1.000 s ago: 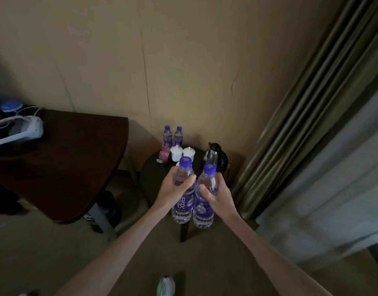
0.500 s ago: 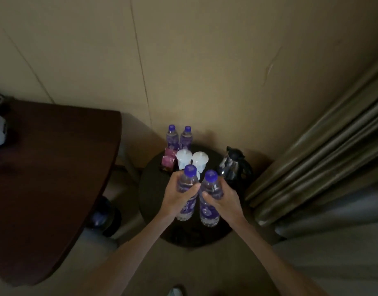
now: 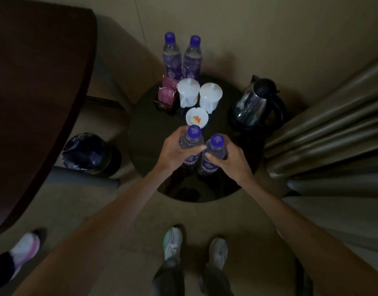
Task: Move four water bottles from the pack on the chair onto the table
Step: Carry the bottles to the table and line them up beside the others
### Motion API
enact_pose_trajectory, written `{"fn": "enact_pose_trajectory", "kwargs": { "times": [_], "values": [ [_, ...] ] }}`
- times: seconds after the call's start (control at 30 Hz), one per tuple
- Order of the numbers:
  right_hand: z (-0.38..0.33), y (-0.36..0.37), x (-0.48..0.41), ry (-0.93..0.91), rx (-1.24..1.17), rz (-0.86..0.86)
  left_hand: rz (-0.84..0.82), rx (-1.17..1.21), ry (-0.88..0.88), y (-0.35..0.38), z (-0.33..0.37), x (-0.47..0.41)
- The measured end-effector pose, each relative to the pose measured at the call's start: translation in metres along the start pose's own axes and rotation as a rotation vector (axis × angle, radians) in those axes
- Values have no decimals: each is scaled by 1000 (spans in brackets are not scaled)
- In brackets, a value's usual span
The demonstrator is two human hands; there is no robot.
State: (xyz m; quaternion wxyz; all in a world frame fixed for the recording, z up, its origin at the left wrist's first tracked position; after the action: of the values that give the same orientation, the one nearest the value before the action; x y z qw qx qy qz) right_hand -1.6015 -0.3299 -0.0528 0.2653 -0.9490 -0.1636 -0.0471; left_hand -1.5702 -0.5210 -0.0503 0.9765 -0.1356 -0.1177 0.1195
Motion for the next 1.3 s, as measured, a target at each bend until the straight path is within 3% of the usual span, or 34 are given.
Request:
{"fn": "enact_pose_trajectory", "kwargs": {
  "times": [0.3, 0.53, 0.67, 0.8, 0.97, 1.17, 1.3],
  "values": [
    [14, 0, -3, -71, 53, 25, -21, -10, -52, 10, -19, -3],
    [22, -10, 3, -46, 141, -44, -269, -125, 8, 2, -6, -9],
    [17, -19, 4, -29, 192, -88, -348, -412, 49, -5, -8, -18],
    [15, -21, 10, 34, 149, -70, -446, -361, 29, -8, -3, -21],
    [8, -22, 13, -43, 198, -114, -413, -340, 29, -8, -2, -16],
    [-2, -29, -1, 45, 192, -305, -440, -314, -13, -6, -6, -15],
    [-6, -25, -1, 53, 219, -252, -388, -308, 3, -2, -5, -11]
  ]
}}
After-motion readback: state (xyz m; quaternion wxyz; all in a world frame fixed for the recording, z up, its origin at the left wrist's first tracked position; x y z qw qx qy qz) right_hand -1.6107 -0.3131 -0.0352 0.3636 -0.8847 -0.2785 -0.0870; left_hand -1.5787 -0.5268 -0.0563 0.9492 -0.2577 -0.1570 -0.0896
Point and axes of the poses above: each hand's wrist, its own x-axis away from the middle knuckle, its own y-axis out of the palm, z = x × y, the point moved 1 cm from there along -x, towards the middle knuckle, and after that the axes turned 7 degrees about z, right-handed, at the moved point
